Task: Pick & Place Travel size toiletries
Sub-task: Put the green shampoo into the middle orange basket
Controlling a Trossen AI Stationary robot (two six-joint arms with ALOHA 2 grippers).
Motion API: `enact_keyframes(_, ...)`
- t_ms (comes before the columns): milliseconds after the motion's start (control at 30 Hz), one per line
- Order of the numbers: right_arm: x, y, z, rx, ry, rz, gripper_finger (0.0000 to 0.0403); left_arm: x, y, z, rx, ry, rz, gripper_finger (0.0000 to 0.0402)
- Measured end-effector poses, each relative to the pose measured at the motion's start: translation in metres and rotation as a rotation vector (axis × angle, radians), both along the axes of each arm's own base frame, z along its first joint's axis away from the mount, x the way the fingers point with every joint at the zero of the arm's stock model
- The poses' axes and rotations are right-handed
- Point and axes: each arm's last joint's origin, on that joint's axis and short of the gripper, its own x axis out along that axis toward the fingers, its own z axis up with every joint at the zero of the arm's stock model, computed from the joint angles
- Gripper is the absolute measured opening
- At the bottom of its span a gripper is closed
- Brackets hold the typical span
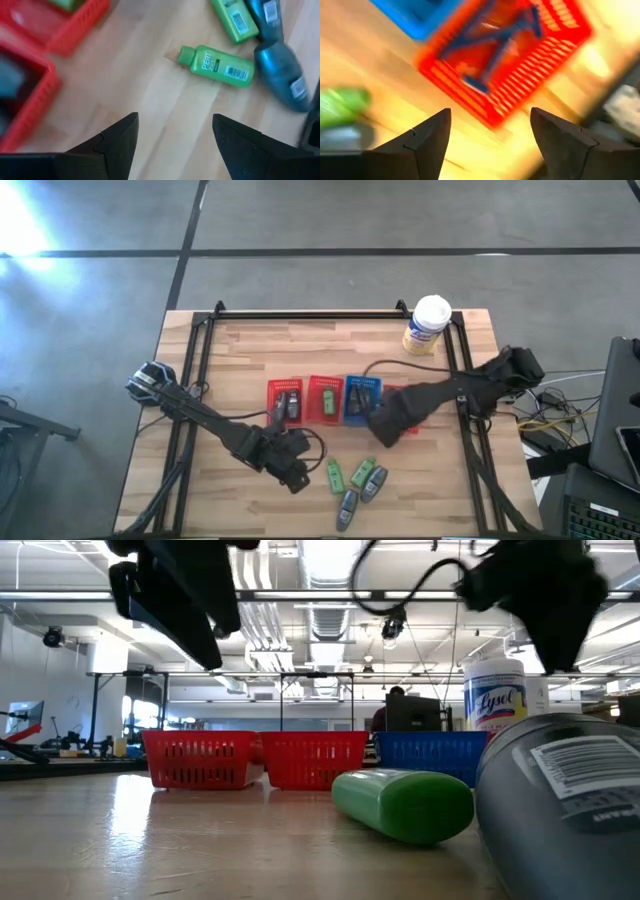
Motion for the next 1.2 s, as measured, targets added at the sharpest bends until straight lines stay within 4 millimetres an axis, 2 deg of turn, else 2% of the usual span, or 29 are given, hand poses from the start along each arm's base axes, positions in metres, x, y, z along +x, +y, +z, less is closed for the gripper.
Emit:
enact_keyframes(200,-0.033,0.007,0.012,-0.070,0.049,0.075,0.0260,0.009,-0.002,0.002,-0.231,-0.075,0.263,0.0259)
enact_keyframes(467,-0.083,-0.011,0.019,-0.128,-0.027,0.115,0.0247,0.038,-0.012,-0.027,-0.449,-0.134,0.587,0.0259)
enact_keyframes(733,-0.128,-0.030,0.025,-0.143,-0.151,0.134,0.0267,0.076,-0.022,-0.041,-0.527,-0.160,0.757,0.0259)
enact_keyframes(867,-0.141,-0.035,0.024,-0.133,-0.182,0.145,0.0277,0.100,-0.026,-0.044,-0.532,-0.117,0.769,0.0259)
enact_keyframes(967,-0.147,-0.037,0.022,-0.130,-0.192,0.143,0.0283,0.112,-0.028,-0.053,-0.510,0.023,0.766,0.0259)
enact_keyframes(1100,-0.151,-0.038,0.019,-0.126,-0.198,0.144,0.0292,0.119,-0.032,-0.054,-0.445,0.155,0.799,0.0259)
enact_keyframes(1200,-0.151,-0.038,0.016,-0.127,-0.190,0.155,0.0299,0.123,-0.033,-0.049,-0.417,0.168,0.827,0.0259)
